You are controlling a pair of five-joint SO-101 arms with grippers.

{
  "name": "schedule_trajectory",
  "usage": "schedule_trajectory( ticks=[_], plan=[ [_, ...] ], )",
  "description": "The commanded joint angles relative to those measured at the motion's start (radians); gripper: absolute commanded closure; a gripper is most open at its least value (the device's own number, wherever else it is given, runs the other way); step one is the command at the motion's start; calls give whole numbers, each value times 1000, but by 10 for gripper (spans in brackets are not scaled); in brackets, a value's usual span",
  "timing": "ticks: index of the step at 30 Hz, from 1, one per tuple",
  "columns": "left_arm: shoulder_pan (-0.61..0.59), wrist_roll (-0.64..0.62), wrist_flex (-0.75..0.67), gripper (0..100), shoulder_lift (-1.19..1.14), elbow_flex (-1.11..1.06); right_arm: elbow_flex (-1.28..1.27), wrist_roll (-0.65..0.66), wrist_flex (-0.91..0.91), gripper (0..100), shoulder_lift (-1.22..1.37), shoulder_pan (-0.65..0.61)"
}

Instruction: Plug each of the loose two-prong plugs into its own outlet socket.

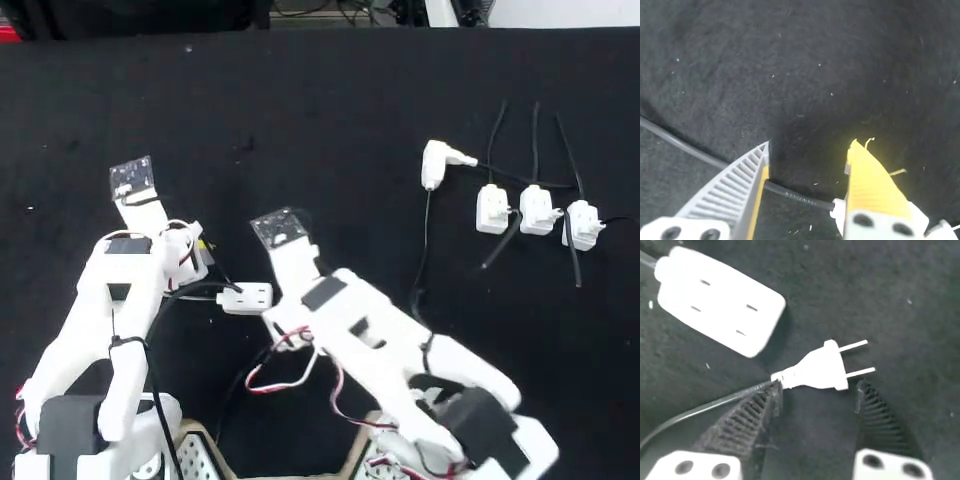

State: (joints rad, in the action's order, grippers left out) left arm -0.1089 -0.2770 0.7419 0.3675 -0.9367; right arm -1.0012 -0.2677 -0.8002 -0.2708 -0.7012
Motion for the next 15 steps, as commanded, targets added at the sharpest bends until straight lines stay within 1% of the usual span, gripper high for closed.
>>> schedule_trajectory(
  ticks=[1, 5, 7, 10, 11, 12, 15],
  plan=[
    [-13, -63, -46, 755, 37, -38, 113, -12, -6, 776, 76, -52],
    [-13, -61, -137, 755, 38, -90, 173, -11, -6, 791, 127, -51],
    [-13, -58, -152, 755, 38, -101, 189, -9, -2, 848, 136, -51],
    [-13, -57, -153, 755, 37, -101, 196, -3, -3, 979, 139, -44],
    [-13, -57, -155, 755, 37, -101, 196, 21, -9, 991, 139, -32],
    [-15, -57, -155, 755, 37, -101, 191, 58, -20, 975, 139, -17],
    [-15, -57, -155, 755, 38, -99, 199, 164, -86, 988, 137, 83]
  ],
)
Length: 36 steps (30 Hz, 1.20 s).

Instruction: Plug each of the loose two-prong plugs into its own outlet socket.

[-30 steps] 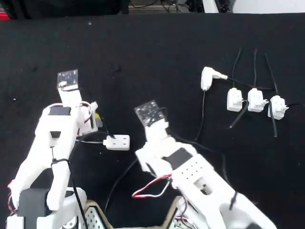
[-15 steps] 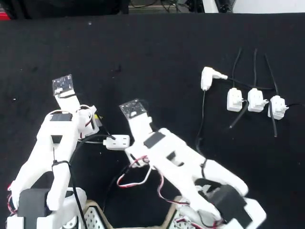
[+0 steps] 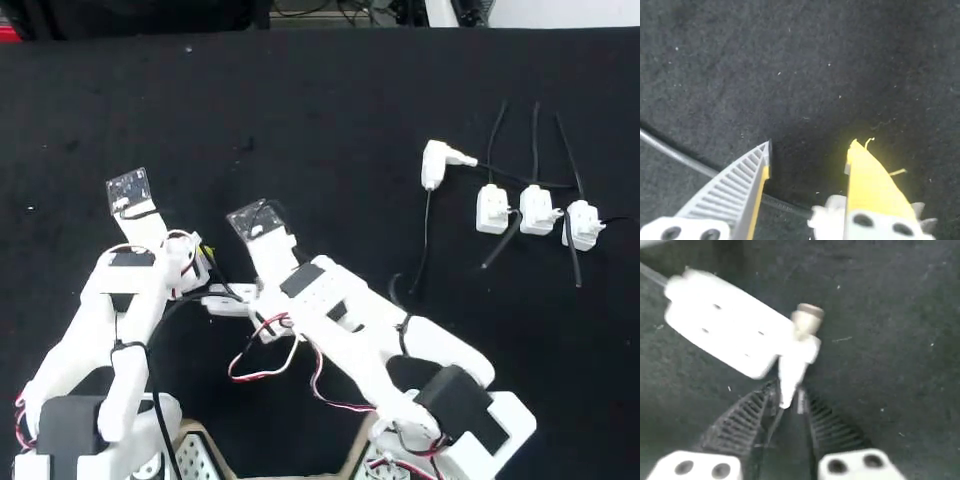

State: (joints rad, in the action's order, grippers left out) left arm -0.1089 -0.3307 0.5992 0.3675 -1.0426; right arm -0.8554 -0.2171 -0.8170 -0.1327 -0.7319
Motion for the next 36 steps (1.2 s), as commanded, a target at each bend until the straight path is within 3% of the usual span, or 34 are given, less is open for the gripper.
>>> schedule_trajectory(
  ticks=[1, 5, 8, 12, 15, 19, 25, 29, 36],
  plan=[
    [-15, -2, -12, 755, 37, 5, 64, 152, -94, 988, -1, 158],
    [-15, -2, -12, 755, 37, 5, 139, 393, -196, 988, -1, 341],
    [-15, -2, -12, 755, 37, 5, 239, 652, -262, 988, -1, 440],
    [-15, -2, -12, 755, 37, 5, 320, 1054, -322, 988, -1, 508],
    [-15, -2, -12, 755, 37, 5, 300, 1206, -339, 988, 10, 508],
    [-15, -2, -12, 755, 37, 5, 196, 1149, -235, 979, 10, 462],
    [-15, -2, -12, 755, 37, 5, 88, 968, -135, 821, 1, 460],
    [-15, -2, -12, 755, 37, 5, 110, 865, -106, 836, 4, 448],
    [-15, -2, -12, 755, 37, 5, 105, 848, -75, 836, 10, 379]
  ],
)
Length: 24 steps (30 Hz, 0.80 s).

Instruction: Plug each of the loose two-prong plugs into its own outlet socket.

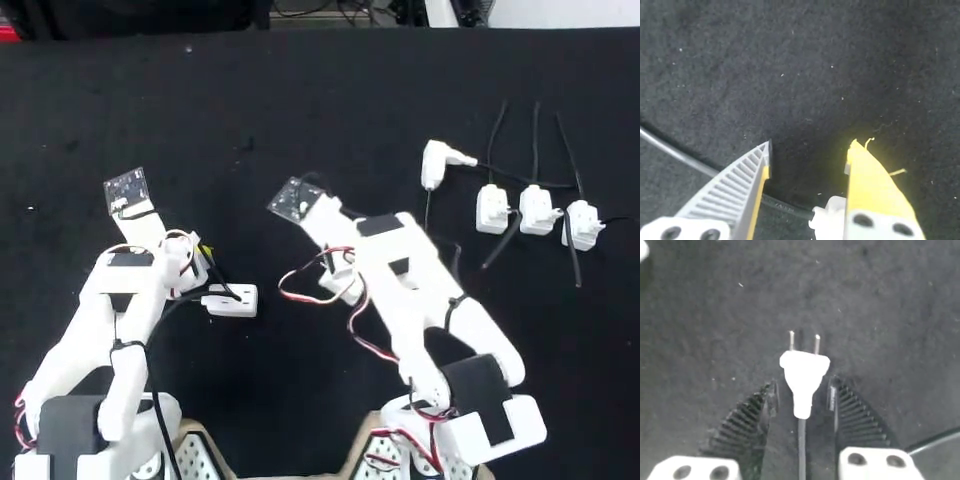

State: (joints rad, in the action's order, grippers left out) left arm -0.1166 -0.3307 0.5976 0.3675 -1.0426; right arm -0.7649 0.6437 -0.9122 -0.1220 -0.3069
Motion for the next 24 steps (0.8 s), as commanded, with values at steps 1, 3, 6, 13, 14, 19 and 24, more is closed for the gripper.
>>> schedule_trajectory(
  ticks=[1, 3, 6, 13, 14, 19, 24],
  plan=[
    [-7, -2, -11, 755, 35, 5, 15, -12, 20, 836, -1, -48],
    [-7, -2, -11, 755, 35, 5, 15, -12, 21, 836, -1, -44],
    [-7, -2, -11, 755, 35, 5, 8, -11, -2, 836, -10, -35],
    [-7, -2, -12, 755, 35, 5, -76, -12, -77, 836, -122, -106],
    [-7, -2, -12, 755, 35, 5, -94, -14, -71, 836, -150, -115],
    [-7, -2, -12, 755, 35, 5, -177, -89, 49, 836, -260, -98],
    [-7, -2, -12, 755, 34, 5, -242, -95, 155, 836, -268, -83]
  ],
)
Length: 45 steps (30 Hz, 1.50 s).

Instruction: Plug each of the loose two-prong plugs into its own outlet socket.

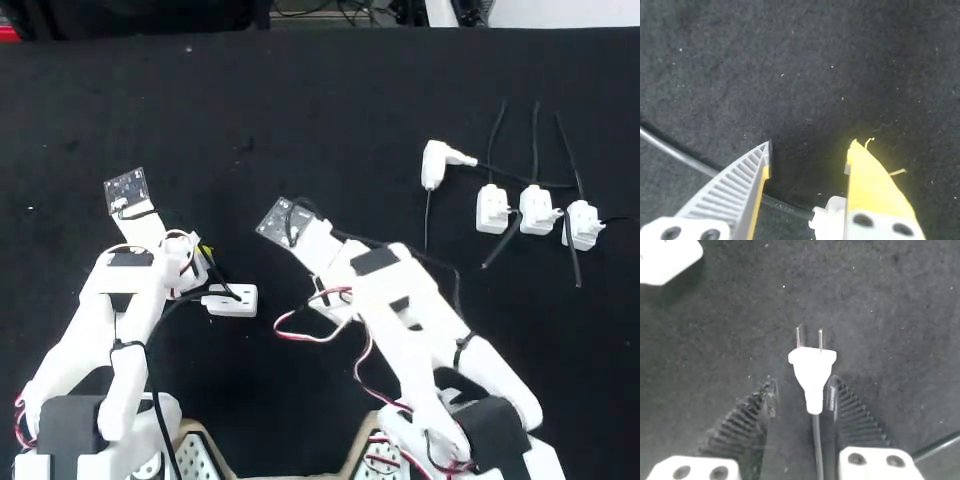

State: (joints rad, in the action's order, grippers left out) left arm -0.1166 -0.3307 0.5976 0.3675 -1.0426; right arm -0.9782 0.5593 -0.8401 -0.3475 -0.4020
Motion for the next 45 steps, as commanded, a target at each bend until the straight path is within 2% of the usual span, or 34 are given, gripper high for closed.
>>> schedule_trajectory(
  ticks=[1, 5, 12, 22, 27, 31, 39, 45],
  plan=[
    [-7, -2, -12, 755, 34, 5, -41, -8, 98, 836, -42, 12],
    [-7, -2, -12, 755, 34, 5, -50, -6, 144, 836, -42, 26],
    [-7, -2, -11, 755, 32, 5, -2, -5, 123, 836, -42, 94],
    [-7, -2, -12, 755, 32, 5, -2, -6, 206, 836, 136, 68],
    [-7, -2, -12, 755, 32, 5, 48, -5, 115, 851, 139, 25],
    [-7, -2, -12, 755, 34, 5, 30, -5, 114, 991, 104, -31],
    [-7, -2, -12, 755, 34, 5, -74, -14, 44, 987, -90, -52],
    [-5, -2, -12, 755, 34, 5, -176, -12, 110, 987, -153, -54]
  ],
)
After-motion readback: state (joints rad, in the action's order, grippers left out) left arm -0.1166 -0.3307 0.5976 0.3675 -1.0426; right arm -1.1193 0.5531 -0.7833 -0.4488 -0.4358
